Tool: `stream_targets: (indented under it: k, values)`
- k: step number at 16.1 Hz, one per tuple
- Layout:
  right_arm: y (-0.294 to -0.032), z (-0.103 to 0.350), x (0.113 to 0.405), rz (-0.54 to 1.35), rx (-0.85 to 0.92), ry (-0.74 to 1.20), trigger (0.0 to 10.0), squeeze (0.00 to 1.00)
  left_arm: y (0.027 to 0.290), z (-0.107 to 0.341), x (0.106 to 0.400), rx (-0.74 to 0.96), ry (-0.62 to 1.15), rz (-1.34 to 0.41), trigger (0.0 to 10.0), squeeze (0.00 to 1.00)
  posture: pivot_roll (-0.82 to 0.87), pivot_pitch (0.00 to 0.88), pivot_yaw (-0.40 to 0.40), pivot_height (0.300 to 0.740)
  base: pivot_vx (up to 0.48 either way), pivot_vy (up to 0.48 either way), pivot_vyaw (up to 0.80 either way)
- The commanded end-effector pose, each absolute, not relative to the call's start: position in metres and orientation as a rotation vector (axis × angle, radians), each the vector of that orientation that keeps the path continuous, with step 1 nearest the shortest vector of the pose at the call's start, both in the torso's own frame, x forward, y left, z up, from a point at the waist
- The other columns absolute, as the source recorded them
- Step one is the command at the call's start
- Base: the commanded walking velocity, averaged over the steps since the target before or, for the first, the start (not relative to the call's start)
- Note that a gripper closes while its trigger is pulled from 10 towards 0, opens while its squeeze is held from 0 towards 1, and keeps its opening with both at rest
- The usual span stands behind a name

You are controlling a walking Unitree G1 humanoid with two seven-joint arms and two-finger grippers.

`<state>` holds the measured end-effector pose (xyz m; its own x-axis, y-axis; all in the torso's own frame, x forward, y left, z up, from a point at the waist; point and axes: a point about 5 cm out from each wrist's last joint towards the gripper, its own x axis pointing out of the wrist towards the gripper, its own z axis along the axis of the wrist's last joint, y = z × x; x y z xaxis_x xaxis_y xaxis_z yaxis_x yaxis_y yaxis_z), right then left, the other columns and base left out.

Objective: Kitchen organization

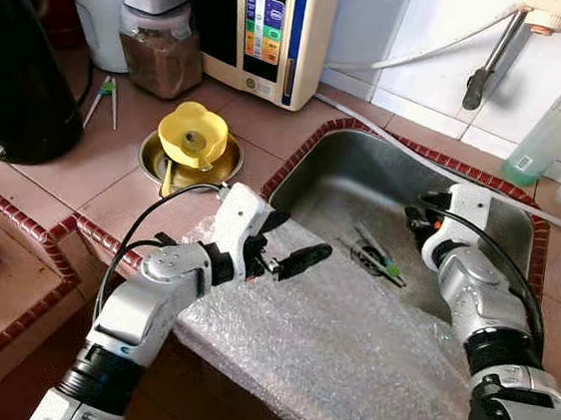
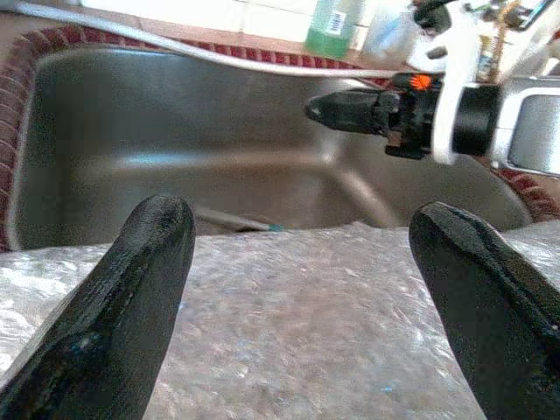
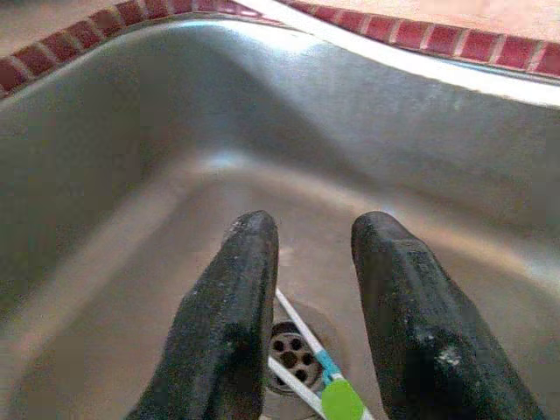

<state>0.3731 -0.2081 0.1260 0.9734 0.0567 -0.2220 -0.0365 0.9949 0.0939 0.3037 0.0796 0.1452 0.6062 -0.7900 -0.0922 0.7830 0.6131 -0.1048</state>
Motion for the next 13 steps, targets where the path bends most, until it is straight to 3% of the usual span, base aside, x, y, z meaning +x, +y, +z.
stream_targets:
  k: [1, 4, 7, 13]
  values:
    - [-0.203, 0.13, 0.376, 0.066, 0.095, 0.199, 10.0, 1.0, 0.082, 0.15, 0.31, -0.033, 0.103, -0.858, 10.0, 1.0, 0.0, 0.082, -0.014, 0.74, 0.0, 0.0, 0.0]
    - [-0.187, 0.142, 0.374, 0.138, 0.054, 0.074, 10.0, 1.0, 0.092, 0.165, 0.327, -0.033, 0.011, -0.679, 10.0, 1.0, 0.01, 0.087, -0.017, 0.74, 0.0, 0.0, 0.0]
    - [-0.157, 0.168, 0.365, 0.289, 0.141, -0.084, 10.0, 1.0, 0.112, 0.192, 0.349, -0.06, -0.105, -0.449, 10.0, 1.0, 0.01, 0.091, -0.023, 0.74, 0.0, 0.0, 0.0]
    - [-0.139, 0.175, 0.348, 0.366, 0.088, -0.146, 10.0, 1.0, 0.105, 0.205, 0.353, -0.037, -0.192, -0.419, 10.0, 1.0, 0.0, 0.091, -0.027, 0.74, 0.0, 0.0, 0.0]
